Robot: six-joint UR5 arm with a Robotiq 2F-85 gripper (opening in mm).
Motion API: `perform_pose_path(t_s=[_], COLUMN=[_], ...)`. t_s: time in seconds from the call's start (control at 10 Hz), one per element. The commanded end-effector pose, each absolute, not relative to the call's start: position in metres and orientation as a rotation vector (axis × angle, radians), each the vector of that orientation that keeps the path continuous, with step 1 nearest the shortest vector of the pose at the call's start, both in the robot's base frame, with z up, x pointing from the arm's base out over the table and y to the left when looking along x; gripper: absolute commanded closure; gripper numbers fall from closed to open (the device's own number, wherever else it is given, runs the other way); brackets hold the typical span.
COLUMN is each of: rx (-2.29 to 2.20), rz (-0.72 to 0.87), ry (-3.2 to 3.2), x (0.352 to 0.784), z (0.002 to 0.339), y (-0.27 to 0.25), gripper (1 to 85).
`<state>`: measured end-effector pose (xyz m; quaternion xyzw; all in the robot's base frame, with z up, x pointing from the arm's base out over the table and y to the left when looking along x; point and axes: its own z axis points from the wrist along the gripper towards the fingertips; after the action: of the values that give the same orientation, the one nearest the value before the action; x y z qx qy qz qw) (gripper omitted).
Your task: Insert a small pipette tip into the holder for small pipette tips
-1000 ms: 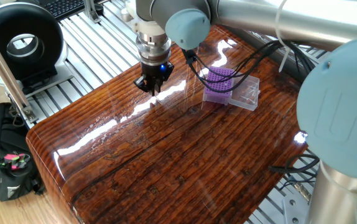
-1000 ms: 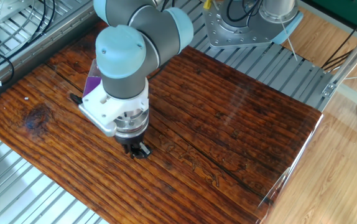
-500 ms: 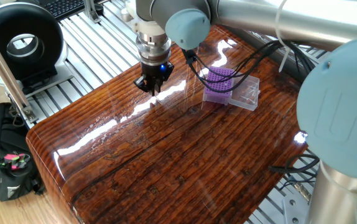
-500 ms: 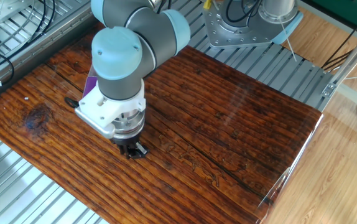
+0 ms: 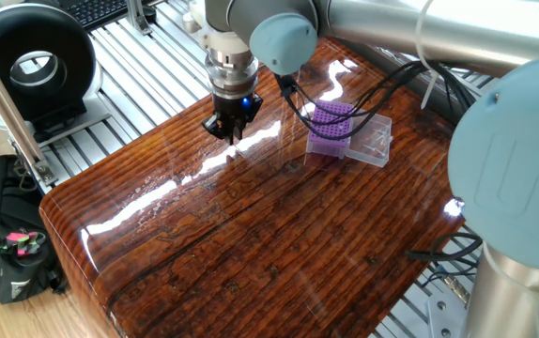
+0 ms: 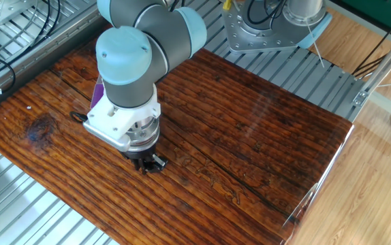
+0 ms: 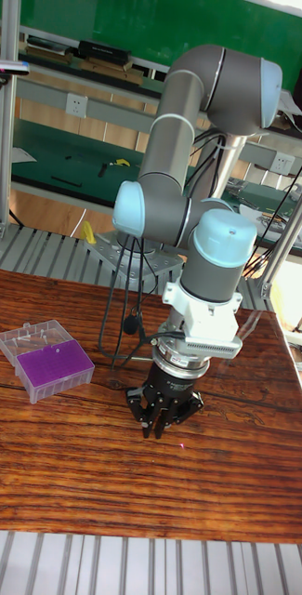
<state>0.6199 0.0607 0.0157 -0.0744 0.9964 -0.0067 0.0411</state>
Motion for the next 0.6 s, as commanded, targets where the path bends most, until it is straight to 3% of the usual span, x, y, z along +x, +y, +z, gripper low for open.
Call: perform_pose_path(t_s=[0.0,0.5], rx=[-0.196,-0.093], rz=[-0.027,0.016], ry=[3.058,3.058], x=[0.6159,0.6201], z=[0.0076,0.0077], y=[0.0599,0.0636], gripper=[62.3,63.3])
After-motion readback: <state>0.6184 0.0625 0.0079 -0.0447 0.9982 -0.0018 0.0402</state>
